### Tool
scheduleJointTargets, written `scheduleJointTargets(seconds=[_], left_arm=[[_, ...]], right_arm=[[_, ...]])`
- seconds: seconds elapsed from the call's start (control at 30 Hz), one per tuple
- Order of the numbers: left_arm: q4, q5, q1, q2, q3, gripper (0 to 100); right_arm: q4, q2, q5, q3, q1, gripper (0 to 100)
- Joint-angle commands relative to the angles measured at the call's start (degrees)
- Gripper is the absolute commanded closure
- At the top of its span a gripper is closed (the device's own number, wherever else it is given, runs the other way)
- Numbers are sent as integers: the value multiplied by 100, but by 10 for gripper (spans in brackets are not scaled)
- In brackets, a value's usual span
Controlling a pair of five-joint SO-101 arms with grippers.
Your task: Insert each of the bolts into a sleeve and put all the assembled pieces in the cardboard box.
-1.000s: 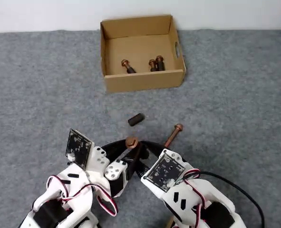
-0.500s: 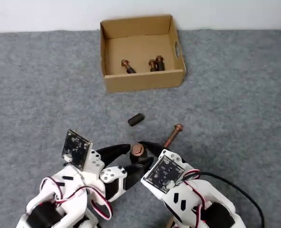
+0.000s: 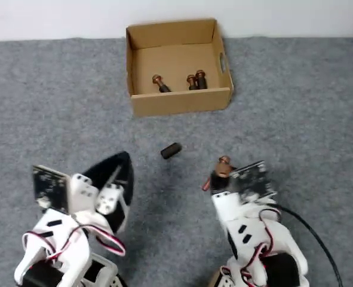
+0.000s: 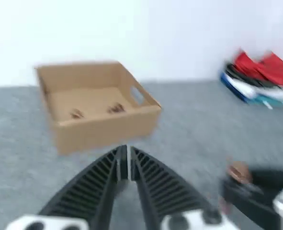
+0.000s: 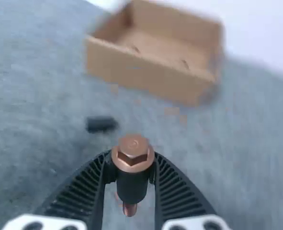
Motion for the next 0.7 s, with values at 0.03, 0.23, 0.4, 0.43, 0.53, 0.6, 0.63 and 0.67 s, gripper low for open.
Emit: scheduleJointTargets(seconds=[0.03, 0.23, 0.4, 0.43, 0.53, 0.6, 0.63, 0.67], left_arm=[[-633, -79, -571, 18, 101, 995], [-862, -53, -738, 35, 356, 995], [-870, -53, -738, 519, 268, 995], [-870, -53, -738, 738, 207, 995], [-914, -53, -747, 1495, 22, 995], [-1160, -53, -853, 1916, 4, 995], [-1319, -53, -976, 2092, 22, 995], [-1468, -53, -1099, 2277, 48, 995]], right_arm=[[585, -4, -695, -264, 857, 991], [1297, -4, -1266, -387, 1112, 991], [1297, -4, -1407, -387, 1613, 991], [1297, -4, -1407, -387, 1666, 991], [1297, -13, -1407, -387, 1701, 991], [1297, -57, -1407, -396, 1701, 991], [1288, -57, -1407, -475, 1701, 991], [1244, -4, -1424, -607, 1701, 991]])
